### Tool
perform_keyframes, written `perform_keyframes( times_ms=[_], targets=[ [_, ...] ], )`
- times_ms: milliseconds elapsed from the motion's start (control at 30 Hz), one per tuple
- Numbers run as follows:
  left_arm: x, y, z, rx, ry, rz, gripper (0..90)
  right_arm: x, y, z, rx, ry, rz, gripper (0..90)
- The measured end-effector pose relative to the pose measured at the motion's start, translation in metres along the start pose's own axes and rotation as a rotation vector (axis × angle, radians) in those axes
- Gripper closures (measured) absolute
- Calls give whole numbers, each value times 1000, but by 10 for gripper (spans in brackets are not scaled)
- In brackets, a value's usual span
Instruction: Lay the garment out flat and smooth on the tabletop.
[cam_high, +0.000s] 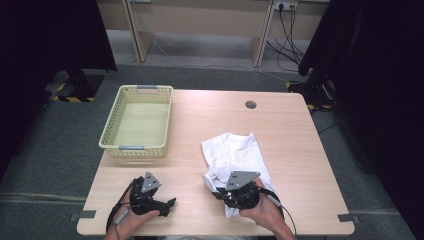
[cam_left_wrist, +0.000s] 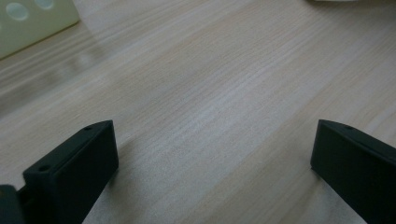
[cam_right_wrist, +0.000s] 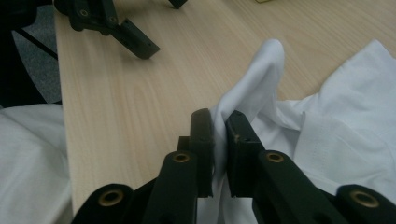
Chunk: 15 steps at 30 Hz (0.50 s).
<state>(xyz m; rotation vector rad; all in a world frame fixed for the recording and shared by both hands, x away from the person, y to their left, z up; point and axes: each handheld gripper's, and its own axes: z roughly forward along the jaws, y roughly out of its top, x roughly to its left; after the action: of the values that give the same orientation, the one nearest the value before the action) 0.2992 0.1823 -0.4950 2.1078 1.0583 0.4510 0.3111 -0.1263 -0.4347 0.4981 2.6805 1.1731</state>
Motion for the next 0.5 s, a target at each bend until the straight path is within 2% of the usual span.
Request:
perform_keyframes(
  times_ms=[67,167,233,367,500],
  targets=[
    [0,0,0,0,0,0,0,-2,2,-5,-21,-2,27,716],
    [0,0,0,0,0,0,0,-13,4,-16,-58,-20,84,645],
    [0,0,0,0,0,0,0,-21,4,-21,-75,-46,109,624],
    [0,0,0,0,0,0,0,-39,1,-29,-70,-140,142,615],
    [0,0,0,0,0,1,0,-53,-6,-30,-67,-178,181,608]
  ],
)
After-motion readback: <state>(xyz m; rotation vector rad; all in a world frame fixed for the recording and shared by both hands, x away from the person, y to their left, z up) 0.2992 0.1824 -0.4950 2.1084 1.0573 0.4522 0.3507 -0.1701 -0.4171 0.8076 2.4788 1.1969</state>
